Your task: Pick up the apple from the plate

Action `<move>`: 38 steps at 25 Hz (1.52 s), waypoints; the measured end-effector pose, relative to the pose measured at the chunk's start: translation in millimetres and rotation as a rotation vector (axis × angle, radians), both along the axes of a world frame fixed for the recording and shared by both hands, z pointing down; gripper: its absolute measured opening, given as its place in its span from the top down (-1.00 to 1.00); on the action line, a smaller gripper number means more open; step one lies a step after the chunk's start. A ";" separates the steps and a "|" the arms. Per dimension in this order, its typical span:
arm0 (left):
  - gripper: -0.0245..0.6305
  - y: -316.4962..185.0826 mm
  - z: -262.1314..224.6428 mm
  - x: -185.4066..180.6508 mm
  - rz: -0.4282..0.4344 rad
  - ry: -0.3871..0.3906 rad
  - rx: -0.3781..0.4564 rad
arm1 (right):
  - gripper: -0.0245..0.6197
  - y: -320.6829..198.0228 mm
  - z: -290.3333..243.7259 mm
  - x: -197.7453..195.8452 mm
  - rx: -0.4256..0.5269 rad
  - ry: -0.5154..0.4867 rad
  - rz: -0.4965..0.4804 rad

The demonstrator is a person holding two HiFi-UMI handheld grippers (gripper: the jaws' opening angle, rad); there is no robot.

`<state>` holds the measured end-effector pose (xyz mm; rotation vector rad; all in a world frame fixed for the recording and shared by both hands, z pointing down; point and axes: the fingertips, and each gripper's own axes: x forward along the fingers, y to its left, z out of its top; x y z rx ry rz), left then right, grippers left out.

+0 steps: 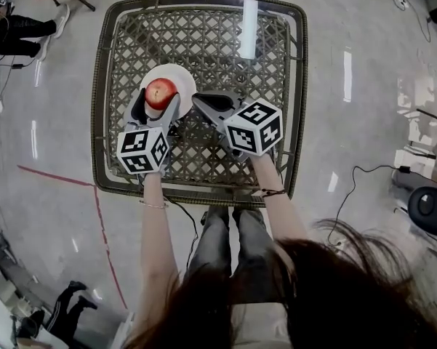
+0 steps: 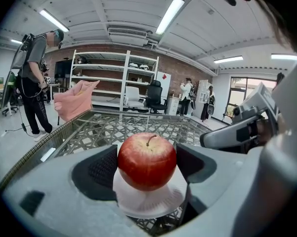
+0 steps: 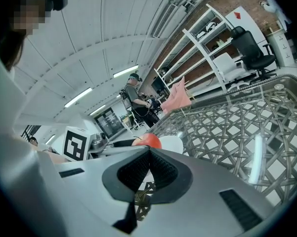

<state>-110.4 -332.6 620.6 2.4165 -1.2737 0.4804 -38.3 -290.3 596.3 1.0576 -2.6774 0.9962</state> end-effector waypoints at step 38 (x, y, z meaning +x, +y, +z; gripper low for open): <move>-0.20 21.6 -28.9 -1.3 -0.050 0.083 0.038 | 0.90 14.2 -16.5 9.0 0.010 0.009 0.004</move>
